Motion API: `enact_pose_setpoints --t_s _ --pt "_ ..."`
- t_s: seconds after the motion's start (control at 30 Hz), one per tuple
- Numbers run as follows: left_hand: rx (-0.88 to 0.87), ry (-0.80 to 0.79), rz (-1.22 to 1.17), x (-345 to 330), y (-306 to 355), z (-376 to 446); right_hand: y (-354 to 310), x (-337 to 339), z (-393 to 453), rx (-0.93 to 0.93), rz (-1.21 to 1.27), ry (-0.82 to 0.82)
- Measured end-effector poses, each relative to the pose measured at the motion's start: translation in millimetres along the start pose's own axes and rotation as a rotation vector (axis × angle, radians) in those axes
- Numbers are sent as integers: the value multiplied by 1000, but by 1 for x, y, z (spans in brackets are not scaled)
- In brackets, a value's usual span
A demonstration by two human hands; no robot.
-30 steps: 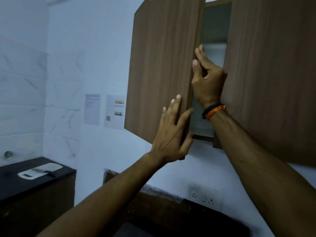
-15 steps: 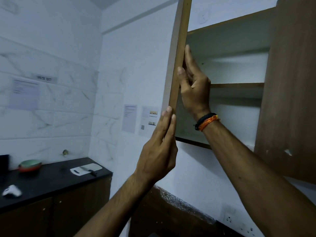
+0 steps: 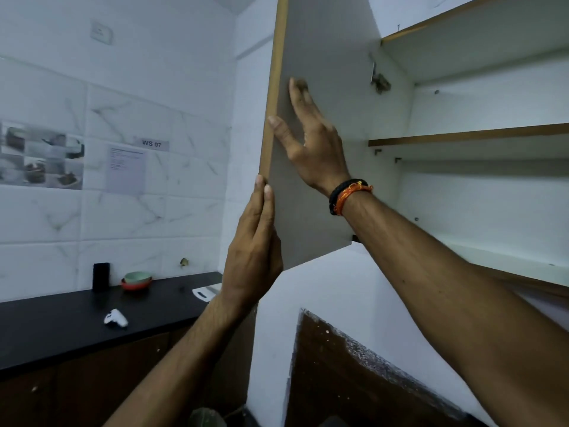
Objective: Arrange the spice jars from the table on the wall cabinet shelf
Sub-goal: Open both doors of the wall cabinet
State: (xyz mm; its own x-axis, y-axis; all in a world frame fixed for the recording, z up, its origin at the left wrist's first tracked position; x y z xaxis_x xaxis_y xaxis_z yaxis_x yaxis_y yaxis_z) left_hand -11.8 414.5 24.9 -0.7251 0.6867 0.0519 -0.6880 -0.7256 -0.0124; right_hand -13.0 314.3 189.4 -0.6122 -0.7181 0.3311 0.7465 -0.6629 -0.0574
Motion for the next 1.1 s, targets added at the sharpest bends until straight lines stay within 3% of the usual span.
enact_pose_setpoints --t_s 0.57,0.73,1.1 --pt "74 -169 196 -27 -143 -4 77 -117 7 -61 -289 -274" --pt "-18 -219 321 -40 -157 -7 87 -130 3 -44 -339 -233" --pt "4 -225 505 -60 -160 -13 117 -124 -1 -68 -359 -307"
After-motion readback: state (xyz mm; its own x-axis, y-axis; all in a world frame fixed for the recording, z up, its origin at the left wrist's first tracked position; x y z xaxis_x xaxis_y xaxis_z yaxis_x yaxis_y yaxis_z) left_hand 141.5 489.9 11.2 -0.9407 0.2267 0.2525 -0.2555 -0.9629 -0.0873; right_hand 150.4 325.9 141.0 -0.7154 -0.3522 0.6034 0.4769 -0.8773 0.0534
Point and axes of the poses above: each hand's wrist, its own z-axis towards the middle knuckle, its own x-axis out of the back of the hand, y = z × x, the point moved 4 cm from there along z, towards the middle knuckle, and after that the axes turned 11 degrees about z, right-handed, at the moved point
